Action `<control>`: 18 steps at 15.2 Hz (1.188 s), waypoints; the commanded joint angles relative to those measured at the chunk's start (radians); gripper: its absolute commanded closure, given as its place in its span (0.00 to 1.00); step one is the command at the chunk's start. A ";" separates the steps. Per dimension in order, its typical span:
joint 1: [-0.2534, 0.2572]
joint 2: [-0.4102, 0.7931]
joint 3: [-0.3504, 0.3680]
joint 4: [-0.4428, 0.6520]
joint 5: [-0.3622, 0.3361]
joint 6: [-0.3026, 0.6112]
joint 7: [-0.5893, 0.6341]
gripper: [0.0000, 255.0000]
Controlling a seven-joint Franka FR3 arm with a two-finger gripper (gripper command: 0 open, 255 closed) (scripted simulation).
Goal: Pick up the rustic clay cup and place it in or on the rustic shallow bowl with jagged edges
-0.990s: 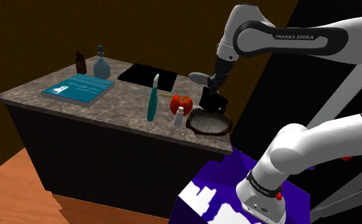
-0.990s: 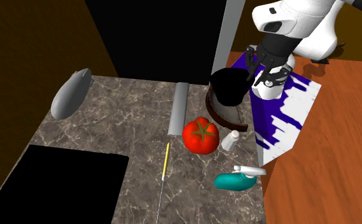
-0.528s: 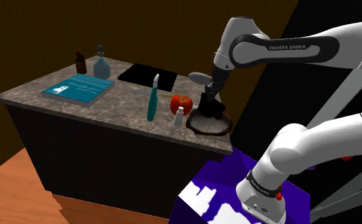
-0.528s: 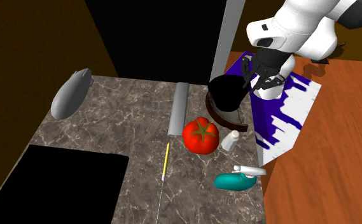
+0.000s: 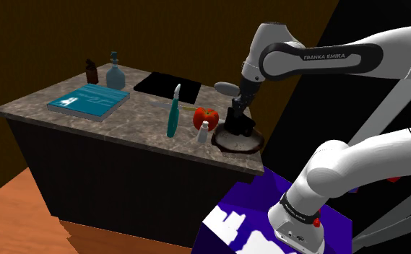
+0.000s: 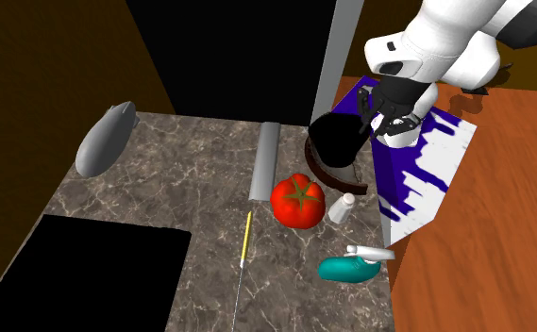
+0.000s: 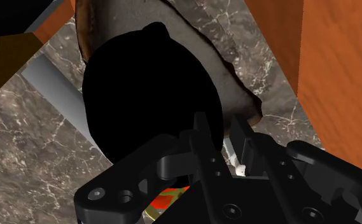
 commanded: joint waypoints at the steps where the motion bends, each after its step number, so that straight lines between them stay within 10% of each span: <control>1: 0.000 0.000 0.000 0.000 0.000 0.000 0.000 0.00; 18: 0.004 -0.021 0.008 0.114 0.008 -0.134 -0.002 0.00</control>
